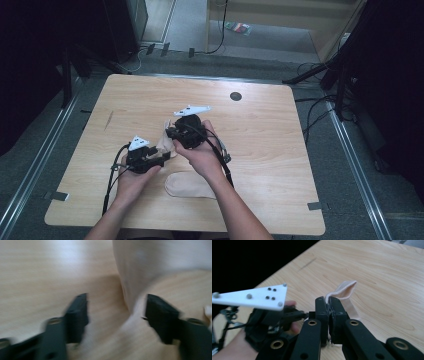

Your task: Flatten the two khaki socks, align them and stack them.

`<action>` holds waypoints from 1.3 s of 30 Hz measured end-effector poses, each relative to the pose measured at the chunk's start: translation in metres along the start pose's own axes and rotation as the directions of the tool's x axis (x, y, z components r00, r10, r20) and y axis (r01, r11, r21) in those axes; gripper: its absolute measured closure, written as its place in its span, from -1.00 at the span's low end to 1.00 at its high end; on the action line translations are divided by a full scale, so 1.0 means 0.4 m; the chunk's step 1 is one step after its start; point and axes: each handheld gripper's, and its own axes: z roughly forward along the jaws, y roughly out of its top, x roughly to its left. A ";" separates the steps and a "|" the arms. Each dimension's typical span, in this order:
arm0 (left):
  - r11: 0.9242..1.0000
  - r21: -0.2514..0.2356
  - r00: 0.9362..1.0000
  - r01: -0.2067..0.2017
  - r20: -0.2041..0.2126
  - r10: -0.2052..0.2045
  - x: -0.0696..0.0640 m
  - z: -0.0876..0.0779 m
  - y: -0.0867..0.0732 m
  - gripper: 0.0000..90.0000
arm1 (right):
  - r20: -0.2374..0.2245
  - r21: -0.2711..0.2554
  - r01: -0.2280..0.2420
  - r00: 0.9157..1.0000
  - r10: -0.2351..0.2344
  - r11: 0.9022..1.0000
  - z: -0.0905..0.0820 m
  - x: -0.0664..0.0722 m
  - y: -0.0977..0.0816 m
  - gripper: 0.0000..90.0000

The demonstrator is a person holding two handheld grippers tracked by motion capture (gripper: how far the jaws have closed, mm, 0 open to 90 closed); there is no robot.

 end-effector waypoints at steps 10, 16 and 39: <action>0.958 -0.102 0.907 -0.268 -0.364 0.215 -0.025 -0.060 0.005 0.99 | 0.046 -0.011 -0.020 0.999 0.020 1.000 -0.024 -0.065 -0.037 0.96; 0.970 0.002 0.956 -0.244 -0.169 0.241 -0.029 -0.018 -0.028 0.37 | 0.111 0.052 -0.077 0.991 0.071 0.996 0.003 -0.146 -0.121 0.96; 0.991 0.026 0.989 0.135 0.054 -0.136 0.059 0.061 0.045 0.32 | 0.249 0.113 -0.109 0.965 0.078 0.988 0.002 -0.285 -0.246 0.75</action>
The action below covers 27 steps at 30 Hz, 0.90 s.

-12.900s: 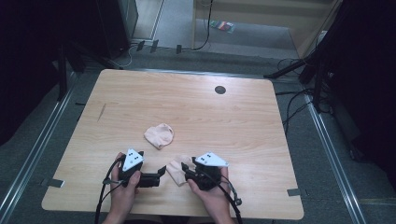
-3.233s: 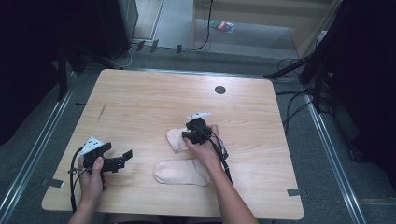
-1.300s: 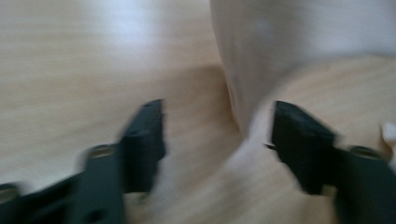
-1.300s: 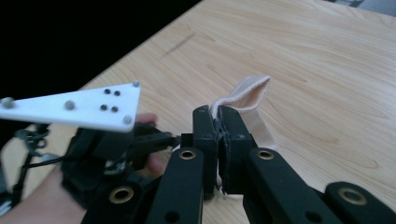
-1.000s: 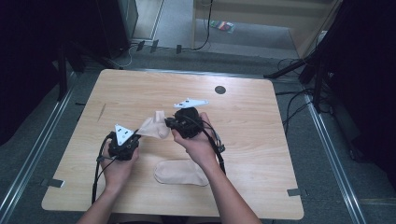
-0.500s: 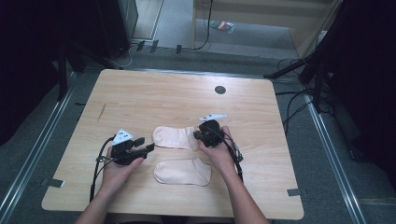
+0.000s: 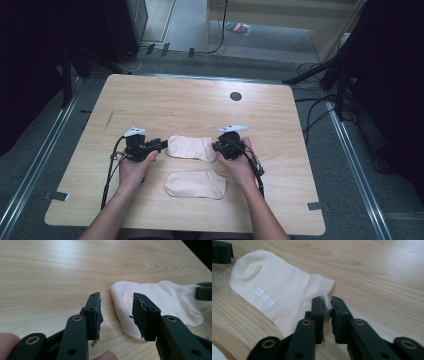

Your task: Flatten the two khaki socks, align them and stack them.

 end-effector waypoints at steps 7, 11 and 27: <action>0.997 0.068 0.999 -0.026 -0.040 0.029 -0.019 0.024 0.006 0.71 | 0.014 -0.033 -0.110 0.994 0.110 0.993 -0.002 -0.015 -0.009 0.47; 0.994 0.099 0.998 -0.051 -0.041 0.055 -0.026 0.021 0.003 0.92 | -0.038 0.006 -0.114 0.993 0.115 0.993 0.018 -0.009 -0.017 0.35; 0.995 0.025 0.995 -0.100 0.006 0.100 -0.073 -0.055 0.002 0.98 | -0.016 -0.073 -0.075 0.997 0.074 0.995 -0.042 0.012 -0.005 0.95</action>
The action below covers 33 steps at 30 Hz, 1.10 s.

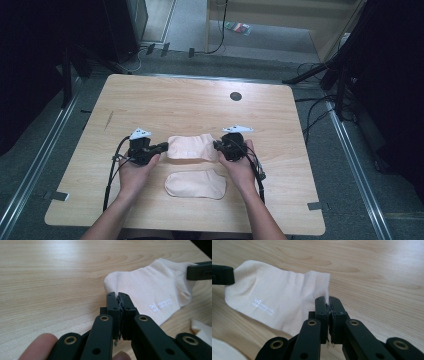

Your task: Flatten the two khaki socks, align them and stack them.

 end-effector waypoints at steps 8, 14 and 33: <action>0.999 -0.035 1.000 -0.002 0.000 0.002 -0.021 -0.053 -0.019 0.98 | -0.018 -0.030 0.022 1.000 -0.023 0.999 -0.063 0.031 -0.003 0.95; 0.998 -0.057 1.000 0.011 0.024 -0.010 -0.029 -0.084 -0.043 0.98 | -0.036 -0.045 0.028 0.999 -0.030 0.999 -0.095 0.054 -0.025 0.95; 0.999 -0.043 0.997 -0.031 0.075 0.034 -0.098 -0.136 -0.142 0.98 | -0.056 -0.052 -0.003 0.998 0.000 0.999 -0.168 0.072 -0.139 0.95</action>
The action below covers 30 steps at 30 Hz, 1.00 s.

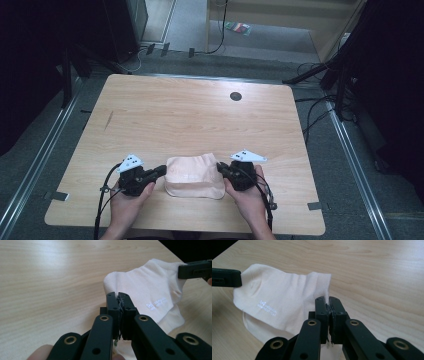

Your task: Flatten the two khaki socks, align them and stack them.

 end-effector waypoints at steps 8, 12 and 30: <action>1.000 0.011 1.000 0.013 0.001 -0.013 -0.006 -0.008 -0.041 0.98 | 0.003 0.018 0.012 1.000 -0.012 1.000 -0.013 0.012 -0.035 0.95; 1.000 0.021 1.000 -0.005 0.002 0.005 -0.015 -0.004 -0.054 0.98 | 0.015 0.015 0.009 1.000 -0.009 1.000 -0.015 0.009 -0.047 0.95; 1.000 0.018 1.000 -0.024 0.013 0.024 -0.016 0.008 -0.059 0.41 | -0.007 0.061 -0.005 1.000 0.005 0.998 -0.001 0.004 -0.085 0.71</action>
